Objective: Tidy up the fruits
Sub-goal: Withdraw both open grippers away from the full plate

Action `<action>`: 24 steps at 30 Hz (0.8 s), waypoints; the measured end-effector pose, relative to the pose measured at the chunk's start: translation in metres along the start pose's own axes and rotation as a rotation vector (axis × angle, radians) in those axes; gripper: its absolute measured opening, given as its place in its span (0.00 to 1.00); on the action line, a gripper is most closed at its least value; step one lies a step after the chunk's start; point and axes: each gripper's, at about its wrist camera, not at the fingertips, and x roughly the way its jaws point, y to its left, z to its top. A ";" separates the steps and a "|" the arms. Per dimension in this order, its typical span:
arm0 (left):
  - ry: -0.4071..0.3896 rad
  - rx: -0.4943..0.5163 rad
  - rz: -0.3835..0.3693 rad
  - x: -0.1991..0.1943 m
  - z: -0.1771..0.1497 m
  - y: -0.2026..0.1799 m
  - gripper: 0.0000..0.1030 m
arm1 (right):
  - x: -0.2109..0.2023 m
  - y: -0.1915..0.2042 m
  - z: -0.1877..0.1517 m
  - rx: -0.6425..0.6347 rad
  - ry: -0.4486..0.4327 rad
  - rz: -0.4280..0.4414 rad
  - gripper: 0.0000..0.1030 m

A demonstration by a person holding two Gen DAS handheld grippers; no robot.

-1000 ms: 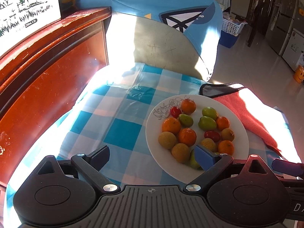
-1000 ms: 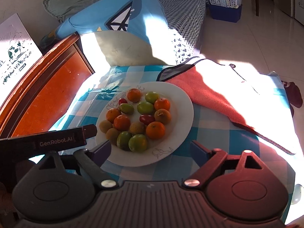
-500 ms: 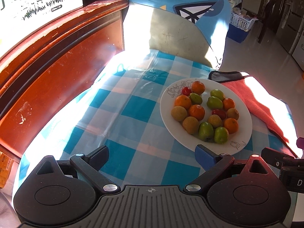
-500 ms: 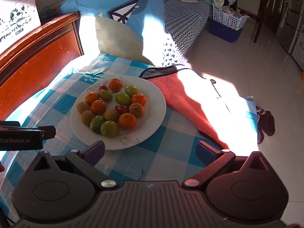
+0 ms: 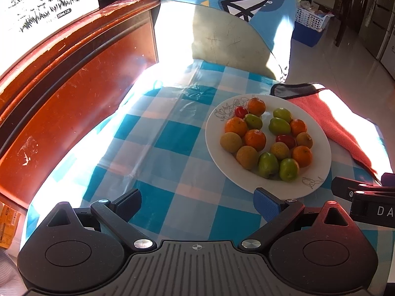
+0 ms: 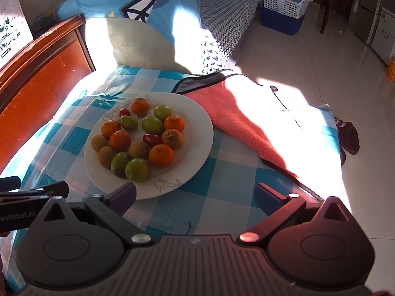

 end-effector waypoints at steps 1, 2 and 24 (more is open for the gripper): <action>0.006 0.000 0.004 0.002 0.000 -0.001 0.95 | 0.002 0.001 0.000 -0.003 0.003 -0.005 0.98; 0.010 -0.001 0.005 0.004 0.000 -0.001 0.95 | 0.003 0.002 0.000 -0.006 0.006 -0.012 0.98; 0.033 0.005 0.023 0.016 0.004 -0.007 0.95 | 0.013 0.012 0.001 -0.039 0.019 -0.047 0.98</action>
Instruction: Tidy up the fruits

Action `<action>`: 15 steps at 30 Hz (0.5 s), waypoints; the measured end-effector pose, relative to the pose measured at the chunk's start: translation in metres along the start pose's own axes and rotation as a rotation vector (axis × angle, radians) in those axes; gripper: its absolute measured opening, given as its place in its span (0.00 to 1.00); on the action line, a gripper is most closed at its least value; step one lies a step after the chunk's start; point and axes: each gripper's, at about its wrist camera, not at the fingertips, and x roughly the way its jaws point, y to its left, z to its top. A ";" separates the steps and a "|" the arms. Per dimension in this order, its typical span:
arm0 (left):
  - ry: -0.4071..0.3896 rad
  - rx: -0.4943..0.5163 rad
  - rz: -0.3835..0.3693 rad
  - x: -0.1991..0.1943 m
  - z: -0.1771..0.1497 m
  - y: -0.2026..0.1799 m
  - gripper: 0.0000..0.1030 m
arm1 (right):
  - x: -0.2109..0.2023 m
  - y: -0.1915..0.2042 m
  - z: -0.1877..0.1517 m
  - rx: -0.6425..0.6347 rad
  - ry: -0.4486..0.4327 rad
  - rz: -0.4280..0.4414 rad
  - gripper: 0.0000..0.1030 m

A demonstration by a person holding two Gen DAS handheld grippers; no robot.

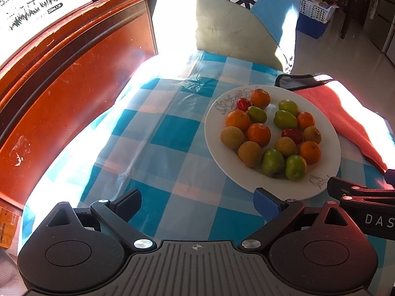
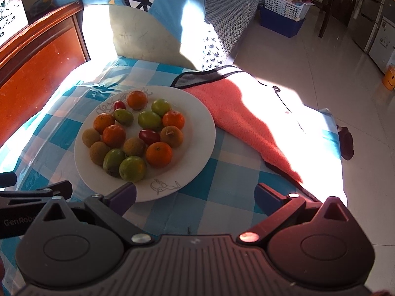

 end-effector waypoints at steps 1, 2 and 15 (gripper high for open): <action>0.002 -0.003 -0.001 0.000 0.000 0.000 0.95 | 0.001 0.000 0.000 0.001 0.000 0.000 0.98; 0.003 -0.006 -0.002 0.001 0.001 0.001 0.95 | 0.001 0.001 0.000 0.001 -0.001 0.000 0.98; 0.015 -0.010 0.013 0.008 0.005 0.002 0.95 | 0.008 0.004 0.005 0.003 0.005 -0.006 0.98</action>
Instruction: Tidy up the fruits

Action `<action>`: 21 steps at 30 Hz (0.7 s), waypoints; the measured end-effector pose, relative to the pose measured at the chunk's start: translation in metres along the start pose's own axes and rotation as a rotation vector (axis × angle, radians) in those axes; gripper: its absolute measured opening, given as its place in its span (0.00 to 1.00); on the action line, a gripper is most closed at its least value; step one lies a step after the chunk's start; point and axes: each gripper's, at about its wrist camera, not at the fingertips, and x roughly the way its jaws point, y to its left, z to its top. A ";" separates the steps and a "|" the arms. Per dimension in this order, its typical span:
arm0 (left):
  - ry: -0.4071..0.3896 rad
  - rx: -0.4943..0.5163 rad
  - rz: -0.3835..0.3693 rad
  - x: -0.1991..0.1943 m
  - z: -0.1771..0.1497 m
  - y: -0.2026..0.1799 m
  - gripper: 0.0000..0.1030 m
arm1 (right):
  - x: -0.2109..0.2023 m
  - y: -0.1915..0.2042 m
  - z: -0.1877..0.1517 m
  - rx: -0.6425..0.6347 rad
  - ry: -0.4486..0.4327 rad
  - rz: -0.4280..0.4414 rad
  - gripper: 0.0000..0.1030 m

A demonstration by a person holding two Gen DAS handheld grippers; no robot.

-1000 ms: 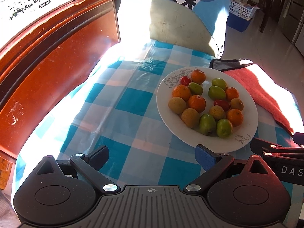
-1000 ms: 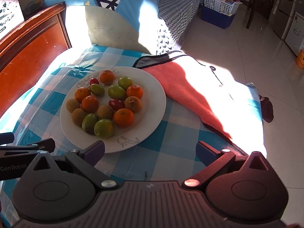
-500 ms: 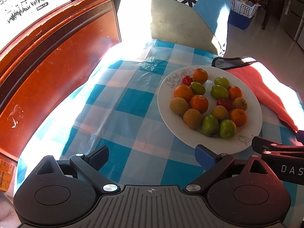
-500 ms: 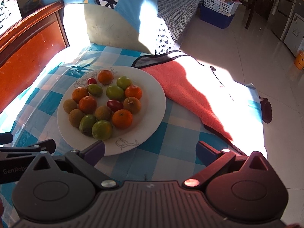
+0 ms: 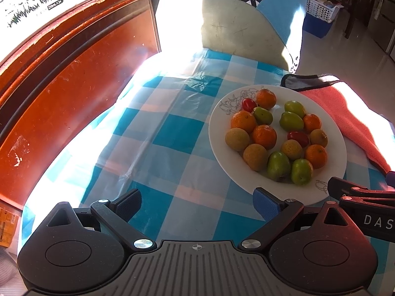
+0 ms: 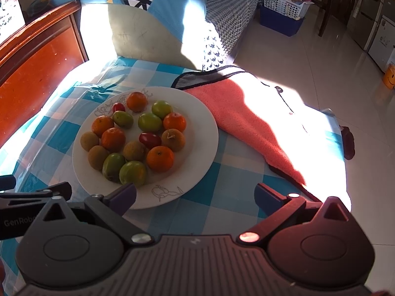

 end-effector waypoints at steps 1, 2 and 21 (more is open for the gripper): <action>0.002 0.000 0.002 0.001 0.000 0.000 0.95 | 0.001 0.000 0.000 0.000 0.001 -0.001 0.98; 0.005 0.001 0.005 0.002 0.000 0.000 0.95 | 0.001 0.000 0.000 0.000 0.004 -0.001 0.98; 0.025 0.013 0.030 0.008 0.002 -0.003 0.95 | 0.009 0.002 0.000 -0.001 0.031 -0.017 0.98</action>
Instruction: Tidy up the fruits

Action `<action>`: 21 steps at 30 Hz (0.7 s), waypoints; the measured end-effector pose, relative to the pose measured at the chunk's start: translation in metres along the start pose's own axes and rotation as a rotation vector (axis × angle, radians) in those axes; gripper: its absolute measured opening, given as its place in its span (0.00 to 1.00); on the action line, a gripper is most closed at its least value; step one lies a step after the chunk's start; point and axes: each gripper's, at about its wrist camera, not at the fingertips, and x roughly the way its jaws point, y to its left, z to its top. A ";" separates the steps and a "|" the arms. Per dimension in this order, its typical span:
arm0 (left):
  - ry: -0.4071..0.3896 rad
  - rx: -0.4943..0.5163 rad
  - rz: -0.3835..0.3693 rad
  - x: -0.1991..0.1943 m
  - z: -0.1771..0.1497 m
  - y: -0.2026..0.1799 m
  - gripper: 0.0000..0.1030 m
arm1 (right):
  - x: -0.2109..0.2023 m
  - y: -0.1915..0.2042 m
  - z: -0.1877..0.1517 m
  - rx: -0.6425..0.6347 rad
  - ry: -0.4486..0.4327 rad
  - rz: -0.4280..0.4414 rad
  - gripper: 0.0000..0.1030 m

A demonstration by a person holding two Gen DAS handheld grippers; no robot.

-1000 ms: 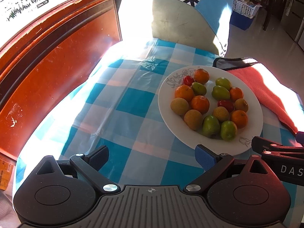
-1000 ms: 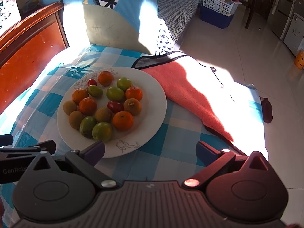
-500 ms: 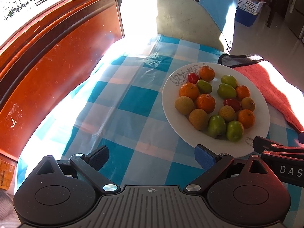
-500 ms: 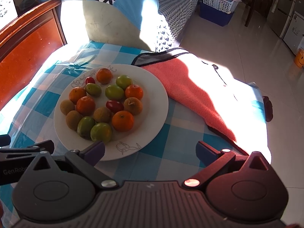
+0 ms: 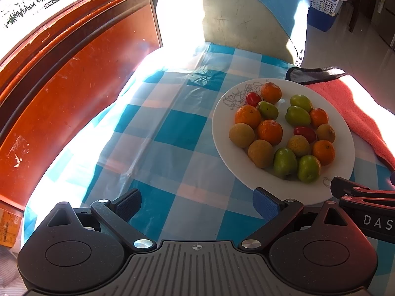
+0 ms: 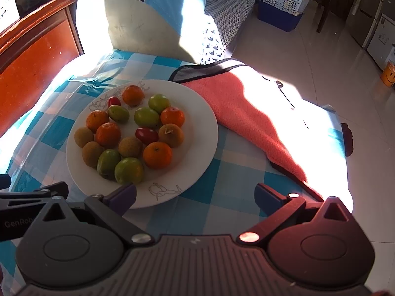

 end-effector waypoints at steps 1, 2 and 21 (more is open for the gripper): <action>0.001 0.002 0.002 0.000 0.000 0.000 0.95 | 0.000 0.000 0.000 0.000 0.001 0.000 0.98; 0.001 0.002 0.004 0.000 0.000 0.000 0.95 | 0.000 0.000 0.000 -0.001 0.001 -0.001 0.98; -0.004 -0.002 0.021 -0.003 -0.005 0.004 0.94 | -0.002 0.005 -0.004 -0.025 -0.007 0.015 0.98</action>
